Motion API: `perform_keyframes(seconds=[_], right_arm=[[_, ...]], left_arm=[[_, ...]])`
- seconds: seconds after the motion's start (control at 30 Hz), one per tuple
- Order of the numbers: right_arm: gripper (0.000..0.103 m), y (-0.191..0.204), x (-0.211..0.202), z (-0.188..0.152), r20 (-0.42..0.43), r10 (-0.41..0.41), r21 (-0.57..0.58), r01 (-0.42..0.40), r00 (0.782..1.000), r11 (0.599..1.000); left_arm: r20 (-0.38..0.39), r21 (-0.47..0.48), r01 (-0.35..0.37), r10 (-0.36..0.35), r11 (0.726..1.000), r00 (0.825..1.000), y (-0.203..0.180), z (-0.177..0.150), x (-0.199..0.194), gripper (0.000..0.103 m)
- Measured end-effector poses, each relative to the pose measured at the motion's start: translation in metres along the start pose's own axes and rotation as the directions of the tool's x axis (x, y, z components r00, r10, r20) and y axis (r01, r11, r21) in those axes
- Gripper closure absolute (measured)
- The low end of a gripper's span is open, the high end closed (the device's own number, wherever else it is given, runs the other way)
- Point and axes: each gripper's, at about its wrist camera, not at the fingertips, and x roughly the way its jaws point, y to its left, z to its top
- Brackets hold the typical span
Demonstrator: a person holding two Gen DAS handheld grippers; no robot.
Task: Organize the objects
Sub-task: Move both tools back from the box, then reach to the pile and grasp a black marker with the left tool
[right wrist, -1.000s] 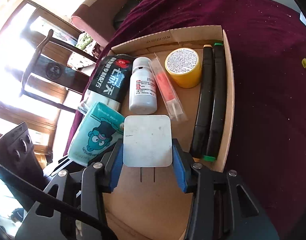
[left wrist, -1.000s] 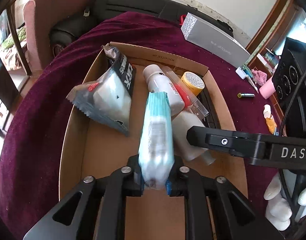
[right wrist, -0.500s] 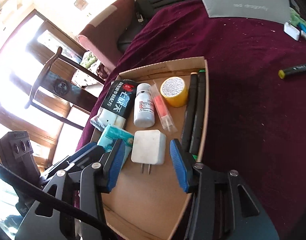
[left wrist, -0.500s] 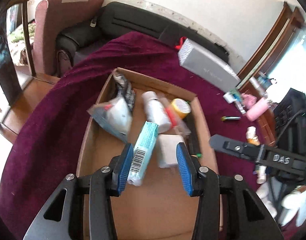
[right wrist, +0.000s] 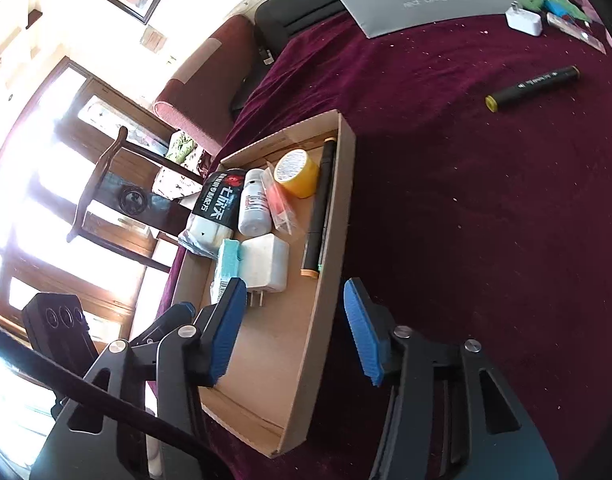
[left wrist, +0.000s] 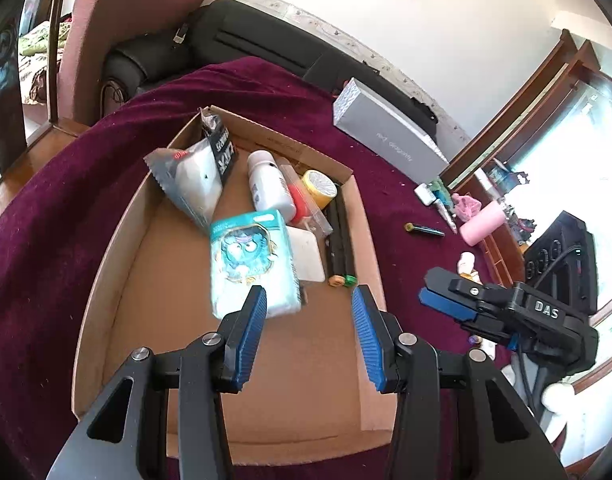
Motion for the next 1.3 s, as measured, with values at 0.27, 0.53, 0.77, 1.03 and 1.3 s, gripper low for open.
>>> perform_keyframes(seconds=[0.27,0.53,0.77,1.03,1.3], right_arm=[[0.053,-0.002,-0.004,-0.007,0.009,0.022,0.013,-0.022,1.000,1.000],[0.053,-0.008,-0.010,-0.011,0.022,0.023,0.036,-0.023,0.999,0.999],[0.053,-0.034,-0.053,-0.011,0.102,0.009,0.079,-0.017,0.995,0.997],[0.048,-0.095,-0.110,-0.014,0.213,-0.078,0.201,0.034,0.974,0.979],[0.049,-0.145,-0.160,-0.002,0.298,-0.229,0.303,0.135,0.927,0.943]], left_arm=[[-0.097,-0.011,0.012,-0.013,1.000,0.995,-0.011,-0.010,0.020,0.064],[-0.159,-0.079,-0.040,0.027,0.996,0.987,0.000,0.017,0.070,0.064],[-0.037,-0.018,-0.023,0.022,1.000,0.999,-0.021,0.027,0.026,0.052],[-0.043,-0.017,0.026,-0.027,1.000,0.999,-0.028,-0.006,0.014,0.050],[-0.109,0.144,0.135,-0.119,0.980,0.987,-0.086,-0.030,0.019,0.050]])
